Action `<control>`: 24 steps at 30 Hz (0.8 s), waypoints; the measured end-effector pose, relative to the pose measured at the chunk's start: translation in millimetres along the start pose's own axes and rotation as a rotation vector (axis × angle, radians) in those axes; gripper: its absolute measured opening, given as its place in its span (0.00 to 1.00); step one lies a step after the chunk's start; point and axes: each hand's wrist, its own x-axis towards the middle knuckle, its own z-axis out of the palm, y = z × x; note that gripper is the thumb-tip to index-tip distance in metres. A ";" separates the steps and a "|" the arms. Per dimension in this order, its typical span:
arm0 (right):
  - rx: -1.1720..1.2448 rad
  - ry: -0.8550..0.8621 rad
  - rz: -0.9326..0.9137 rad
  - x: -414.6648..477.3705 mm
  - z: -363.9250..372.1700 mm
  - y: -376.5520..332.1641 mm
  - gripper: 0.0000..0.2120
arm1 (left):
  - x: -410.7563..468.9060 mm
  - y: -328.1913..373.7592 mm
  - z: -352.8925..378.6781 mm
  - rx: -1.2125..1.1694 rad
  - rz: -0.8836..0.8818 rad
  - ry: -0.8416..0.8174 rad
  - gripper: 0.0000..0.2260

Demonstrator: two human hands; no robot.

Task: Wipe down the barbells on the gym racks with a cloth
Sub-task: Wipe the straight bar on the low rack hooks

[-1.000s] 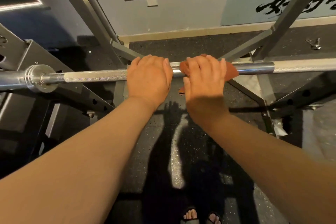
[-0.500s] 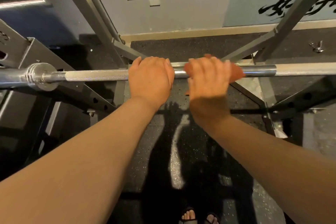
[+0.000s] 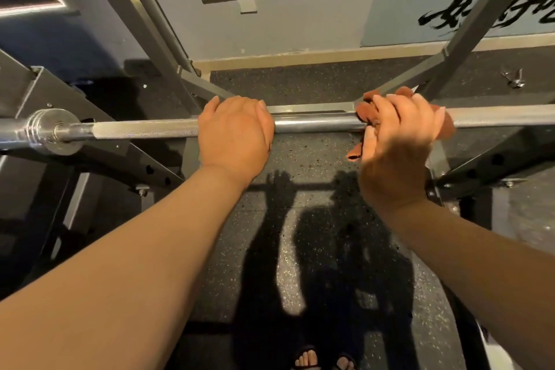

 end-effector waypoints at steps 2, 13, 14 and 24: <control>-0.008 0.037 -0.005 -0.6 12.2 -32.4 0.16 | 0.4 -2.2 1.6 0.022 0.009 0.000 0.15; -0.135 -0.017 -0.328 17.4 -22.5 53.4 0.19 | 0.7 -4.2 8.3 0.111 0.025 0.014 0.10; -0.121 -0.016 -0.237 14.5 -25.8 56.9 0.20 | 0.4 -2.6 8.9 0.113 0.025 0.018 0.10; 0.081 -0.138 -0.326 5.7 -0.9 -34.6 0.17 | 0.9 -0.3 8.2 0.084 0.009 0.006 0.08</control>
